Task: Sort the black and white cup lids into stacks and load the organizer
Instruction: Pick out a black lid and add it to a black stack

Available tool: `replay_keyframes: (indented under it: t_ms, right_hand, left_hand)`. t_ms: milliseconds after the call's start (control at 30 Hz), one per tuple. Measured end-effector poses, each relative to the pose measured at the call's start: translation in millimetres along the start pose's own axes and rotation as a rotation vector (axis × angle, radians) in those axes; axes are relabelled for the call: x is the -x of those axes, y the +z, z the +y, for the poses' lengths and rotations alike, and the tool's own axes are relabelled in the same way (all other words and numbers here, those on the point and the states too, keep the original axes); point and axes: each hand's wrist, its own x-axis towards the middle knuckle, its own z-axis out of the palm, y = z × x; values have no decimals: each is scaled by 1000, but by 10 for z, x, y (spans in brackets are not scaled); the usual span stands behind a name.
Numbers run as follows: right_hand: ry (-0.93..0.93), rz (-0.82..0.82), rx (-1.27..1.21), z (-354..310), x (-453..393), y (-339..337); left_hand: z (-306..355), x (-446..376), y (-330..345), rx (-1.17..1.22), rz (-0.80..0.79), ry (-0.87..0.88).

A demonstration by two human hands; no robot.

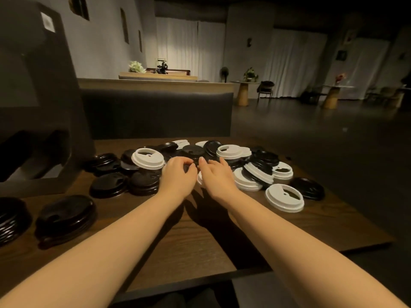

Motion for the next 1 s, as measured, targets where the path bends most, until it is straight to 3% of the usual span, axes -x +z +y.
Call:
replay_keyframes:
  t_ms: [200,367,467,533,633,767,867,1000]
  right_hand:
    - [105,391,181,721,210,-519]
    - [304,278,264,930,115,-626]
    - [366,210,270,974,26,-599]
    - [303,246,287,921,32,-506]
    - [50,372,385,772,113,-308]
    - [-141,525,378,656,108,-285]
    - [78,572,255,660,-11,-401]
    - [425,412,151,733,-246,-436]
  left_hand:
    - [112,41,583,-150,-89,46]
    - [7,80,609,-354,-199,15]
    - [-2,76,567,-296,-171,-35]
    - [-29,73,529,-179,-95,-45]
    - [-64,71,475,-36,-19,-52]
    - [-93,69,443,33,-18,-36]
    - [-98,59,450,85,-27,-1]
    - [-90,54,429,241,0,-31]
